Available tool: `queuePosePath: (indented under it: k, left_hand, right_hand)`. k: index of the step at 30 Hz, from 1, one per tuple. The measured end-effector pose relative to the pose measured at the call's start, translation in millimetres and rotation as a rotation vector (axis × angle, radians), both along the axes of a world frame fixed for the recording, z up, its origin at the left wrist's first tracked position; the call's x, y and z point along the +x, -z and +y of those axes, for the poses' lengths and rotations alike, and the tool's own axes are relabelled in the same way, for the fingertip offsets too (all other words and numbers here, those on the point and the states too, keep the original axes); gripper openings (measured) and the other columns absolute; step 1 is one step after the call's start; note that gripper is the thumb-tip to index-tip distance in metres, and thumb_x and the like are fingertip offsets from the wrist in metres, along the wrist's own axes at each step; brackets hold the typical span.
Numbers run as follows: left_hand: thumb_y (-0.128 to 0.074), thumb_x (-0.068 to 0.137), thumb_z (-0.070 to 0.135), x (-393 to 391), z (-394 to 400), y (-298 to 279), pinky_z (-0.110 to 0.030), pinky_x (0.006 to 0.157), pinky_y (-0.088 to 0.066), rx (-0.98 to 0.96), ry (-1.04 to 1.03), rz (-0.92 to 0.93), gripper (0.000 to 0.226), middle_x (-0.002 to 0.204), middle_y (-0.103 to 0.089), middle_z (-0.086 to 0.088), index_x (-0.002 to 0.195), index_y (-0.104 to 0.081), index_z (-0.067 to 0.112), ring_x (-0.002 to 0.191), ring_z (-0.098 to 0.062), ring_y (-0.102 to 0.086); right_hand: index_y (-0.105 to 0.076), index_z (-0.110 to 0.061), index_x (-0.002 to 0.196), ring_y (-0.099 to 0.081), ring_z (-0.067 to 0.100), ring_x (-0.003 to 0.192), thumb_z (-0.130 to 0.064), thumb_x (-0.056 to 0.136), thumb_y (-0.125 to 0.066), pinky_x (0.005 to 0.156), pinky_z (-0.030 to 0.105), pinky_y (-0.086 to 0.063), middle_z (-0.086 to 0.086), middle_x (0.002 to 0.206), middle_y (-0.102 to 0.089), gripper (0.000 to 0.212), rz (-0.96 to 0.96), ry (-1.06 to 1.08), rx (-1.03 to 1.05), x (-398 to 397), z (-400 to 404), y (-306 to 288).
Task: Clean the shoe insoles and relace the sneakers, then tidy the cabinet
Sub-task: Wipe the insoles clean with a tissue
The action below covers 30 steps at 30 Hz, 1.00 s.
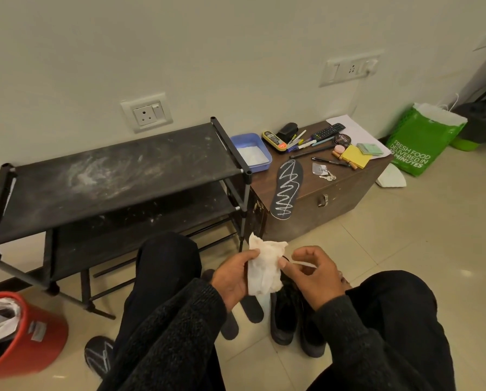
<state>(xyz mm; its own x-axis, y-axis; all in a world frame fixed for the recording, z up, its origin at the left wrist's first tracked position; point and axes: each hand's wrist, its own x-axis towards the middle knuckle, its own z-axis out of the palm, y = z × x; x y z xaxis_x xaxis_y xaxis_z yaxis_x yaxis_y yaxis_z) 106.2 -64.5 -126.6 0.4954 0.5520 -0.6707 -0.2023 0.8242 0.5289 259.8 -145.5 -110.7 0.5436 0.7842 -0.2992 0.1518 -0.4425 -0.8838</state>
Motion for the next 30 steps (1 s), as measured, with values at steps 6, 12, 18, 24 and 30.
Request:
queuePosePath:
  k: [6, 12, 18, 24, 30]
  left_hand:
    - [-0.059, 0.100, 0.026, 2, 0, 9, -0.055, 0.104, -0.048, 0.105, 0.132, -0.001, 0.041, 0.128, -0.067, -0.018, 0.135, -0.056, 0.004, 0.120, -0.036, -0.063]
    - [-0.074, 0.089, 0.021, 2, -4, 11, -0.051, 0.099, -0.054, 0.249, 0.156, 0.008, 0.052, 0.122, -0.071, -0.014, 0.137, -0.053, 0.023, 0.112, -0.032, -0.068]
    - [-0.074, 0.088, 0.007, 2, -3, 12, -0.046, 0.090, -0.059, 0.580, 0.235, 0.162, 0.048, 0.106, -0.075, -0.012, 0.126, -0.058, 0.031, 0.103, -0.027, -0.072]
    - [-0.072, 0.090, 0.006, 2, -4, 8, -0.026, 0.082, -0.059, 0.649, 0.199, 0.247, 0.023, 0.108, -0.076, -0.002, 0.112, -0.075, 0.012, 0.100, -0.013, -0.072]
    - [-0.084, 0.078, 0.009, 0, -2, 18, -0.034, 0.087, -0.060, 0.785, 0.227, 0.380, 0.034, 0.104, -0.075, 0.002, 0.109, -0.075, 0.022, 0.097, -0.014, -0.071]
  right_hand:
    - [-0.051, -0.014, 0.113, -0.075, 0.029, 0.089, -0.020, 0.072, -0.089, 0.086, 0.052, -0.060, 0.015, 0.094, -0.076, 0.056, 0.371, 0.018, -0.027, 2, 1, 10]
    - [-0.052, -0.006, 0.109, -0.067, 0.016, 0.073, -0.008, 0.087, -0.074, 0.060, 0.001, -0.046, 0.016, 0.091, -0.073, 0.031, 0.177, 0.038, -0.015, -1, -2, -8]
    - [-0.057, 0.001, 0.106, -0.058, -0.007, 0.054, -0.003, 0.097, -0.059, 0.043, -0.001, -0.034, 0.017, 0.095, -0.071, 0.010, 0.078, -0.053, 0.002, 6, -7, -12]
    - [-0.076, -0.022, 0.099, -0.072, 0.023, 0.091, 0.002, 0.082, -0.077, 0.077, 0.036, -0.062, 0.011, 0.101, -0.073, 0.030, 0.115, -0.132, 0.039, 17, -4, 3]
    - [-0.073, -0.023, 0.101, -0.072, 0.017, 0.082, 0.001, 0.074, -0.084, 0.071, 0.031, -0.062, 0.002, 0.090, -0.075, 0.038, 0.008, -0.108, -0.003, 14, -3, 8]
